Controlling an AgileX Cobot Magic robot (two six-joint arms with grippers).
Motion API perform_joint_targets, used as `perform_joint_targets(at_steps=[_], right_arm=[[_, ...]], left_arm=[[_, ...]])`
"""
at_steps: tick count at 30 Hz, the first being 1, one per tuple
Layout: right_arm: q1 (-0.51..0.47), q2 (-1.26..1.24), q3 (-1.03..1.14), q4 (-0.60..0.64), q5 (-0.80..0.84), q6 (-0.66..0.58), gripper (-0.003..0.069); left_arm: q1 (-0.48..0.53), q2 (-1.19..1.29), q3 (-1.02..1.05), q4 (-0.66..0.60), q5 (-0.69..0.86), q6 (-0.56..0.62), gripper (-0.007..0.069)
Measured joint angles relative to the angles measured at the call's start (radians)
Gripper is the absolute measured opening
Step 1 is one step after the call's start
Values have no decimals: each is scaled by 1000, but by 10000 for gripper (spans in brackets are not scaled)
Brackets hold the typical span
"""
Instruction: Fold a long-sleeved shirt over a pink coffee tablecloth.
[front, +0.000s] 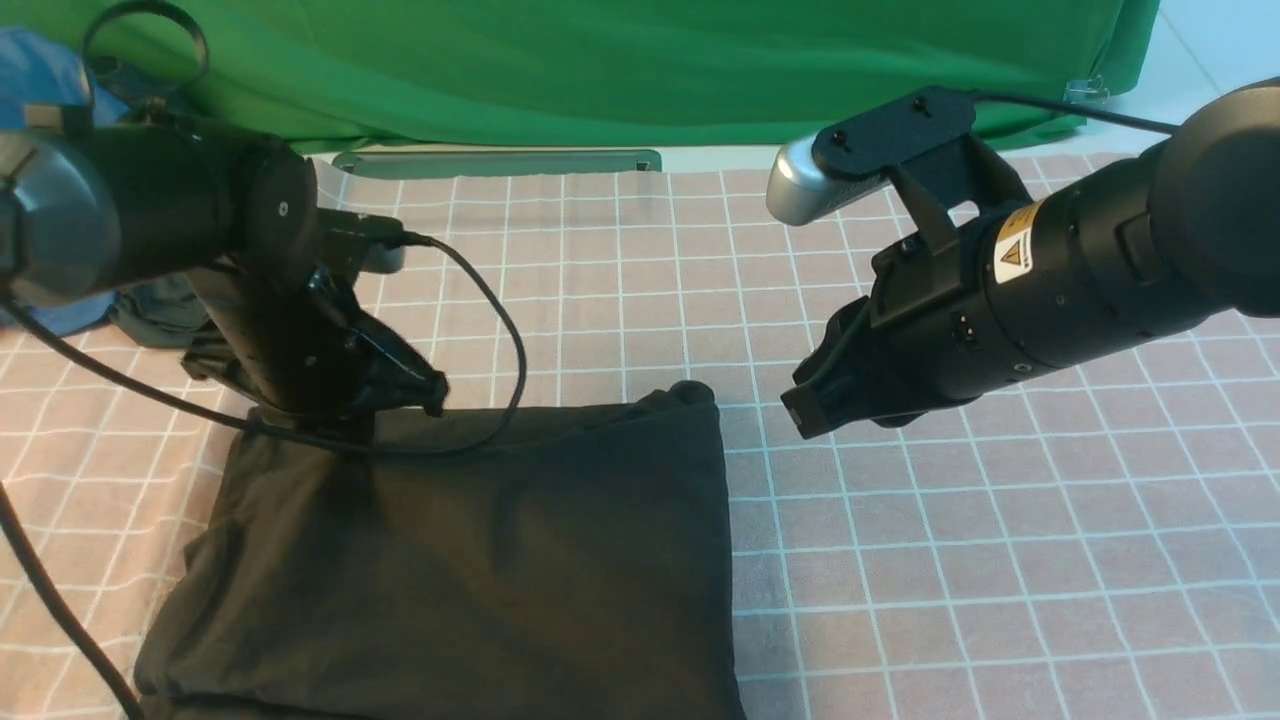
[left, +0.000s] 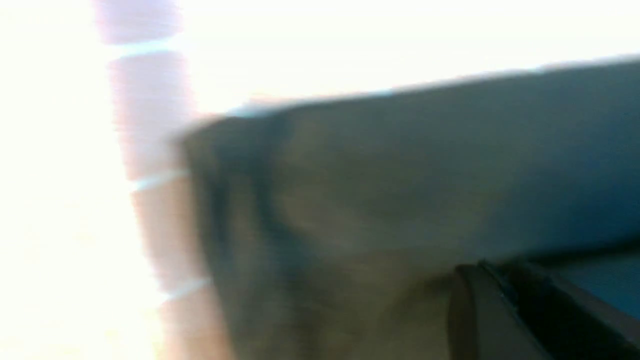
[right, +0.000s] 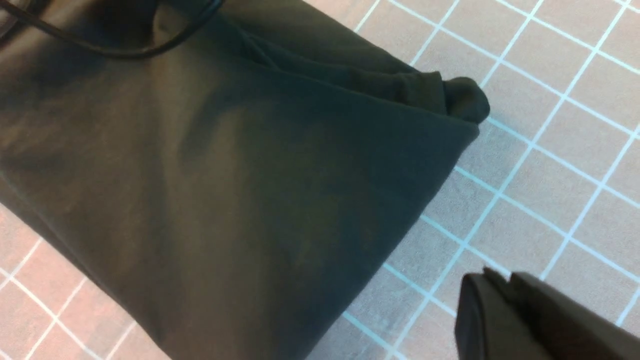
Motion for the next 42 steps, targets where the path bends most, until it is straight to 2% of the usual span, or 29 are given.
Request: perform_joint_targets(at_steps=[2,4,7,9,11,14,18,22,26,32,36,42], right_arm=[[0,0,0,0,0,0,91],[0,0,0,0,4,0,91],[0,0,0,0,6,0,91],[0,0,0,1,10,0,91],[0,0,0,1,29,0,91],[0,-1,0,-5,55,0,87],[0,-48,0,-7,72,-18,37],[0,-164,5,-7,49,-27,36],[0,-357,77,-7,-137,-31,36],[0,-689,362,-8,-501,-69,36],[0,-962,617,-8,-752,-109,36],[0,-1233,795,-8,-907,-132,48]], left_arm=[[0,-4,0,86,5,-57,140],[1,-20,0,102,37,-91,184],[1,-62,1,66,100,-138,216],[1,-128,28,-17,110,-138,211],[0,-188,83,-85,81,-133,194],[0,-296,185,-146,21,-128,128],[0,-501,366,-242,-25,-100,28],[0,-738,493,-317,-57,-73,11],[0,-1020,576,-337,-78,-67,13],[0,-1395,638,-341,-86,-73,13],[0,-1547,667,-343,-121,-80,13],[0,-1595,710,-358,-211,-80,13]])
